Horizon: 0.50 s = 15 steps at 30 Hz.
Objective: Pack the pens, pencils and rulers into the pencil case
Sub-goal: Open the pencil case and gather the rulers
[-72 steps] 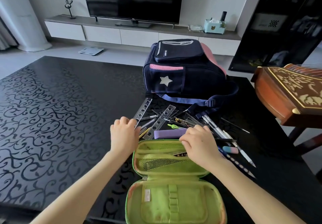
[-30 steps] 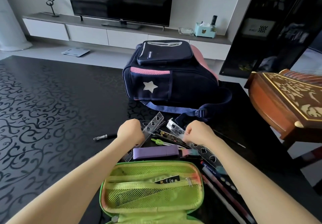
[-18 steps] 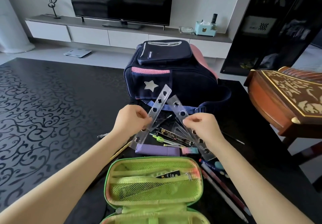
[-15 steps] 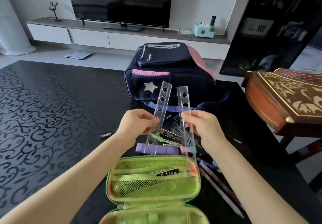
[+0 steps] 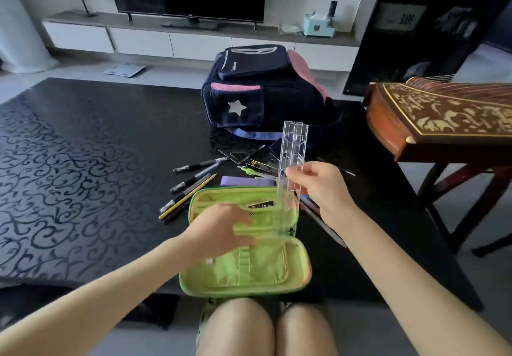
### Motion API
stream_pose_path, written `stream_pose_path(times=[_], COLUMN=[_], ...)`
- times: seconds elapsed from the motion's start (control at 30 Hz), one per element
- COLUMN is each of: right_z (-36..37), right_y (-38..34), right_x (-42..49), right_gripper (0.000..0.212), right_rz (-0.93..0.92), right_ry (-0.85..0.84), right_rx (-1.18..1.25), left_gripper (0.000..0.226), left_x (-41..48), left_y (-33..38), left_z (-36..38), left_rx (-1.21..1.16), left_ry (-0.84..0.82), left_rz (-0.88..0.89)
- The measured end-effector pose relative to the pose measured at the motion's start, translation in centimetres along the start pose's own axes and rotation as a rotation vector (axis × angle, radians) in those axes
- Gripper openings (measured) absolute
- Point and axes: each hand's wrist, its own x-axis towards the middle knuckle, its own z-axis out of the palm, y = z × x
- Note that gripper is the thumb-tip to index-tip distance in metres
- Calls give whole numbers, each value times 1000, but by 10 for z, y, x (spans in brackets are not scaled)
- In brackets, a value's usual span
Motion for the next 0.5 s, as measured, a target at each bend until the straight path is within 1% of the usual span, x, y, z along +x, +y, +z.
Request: stream_pose_path(times=[0.03,0.07,0.13,0.2,0.3,0.37,0.4,0.43,0.47,0.5], right_z=[-4,-8,-12,-14,-14,-15,-15,-15,-14,-11], right_y=[0,1,5,11,17,21,22,25,28,33], right_x=[-11,-23,-44,-57,-69,-76,-80,-84,-86,-88], right_gripper=[11,10,9,12,13,12,11,10,11,14], right_rz=[-54,-102,-182,-232,-275,-343,-402,-489,-615,-752], right_ry=[11,14,2,-26,-49,-39,-30,-19,-12,-25], right_rx=[-26,-40,-90,-147,-214,-256,-278,-324,-406,-527], left_gripper=[44,49,54,56,54,39,31,22,16,16], left_x=[-12,-24,-37,-38,-35,-36,-35,-33,-31,-29], left_y=[-6,-12,-19,-21,-18,-17,-22,-26,-29,-29], left_z=[11,21,35,39,37,33,34,34,30,23], left_rx=[215,348,434,501,664,639,623,483,333,210], left_ry=[-84,-142,-129,-117,-196,-192,-151,-85,5,36], left_rz=[75,128,221,249,302,365,375,342,271,170])
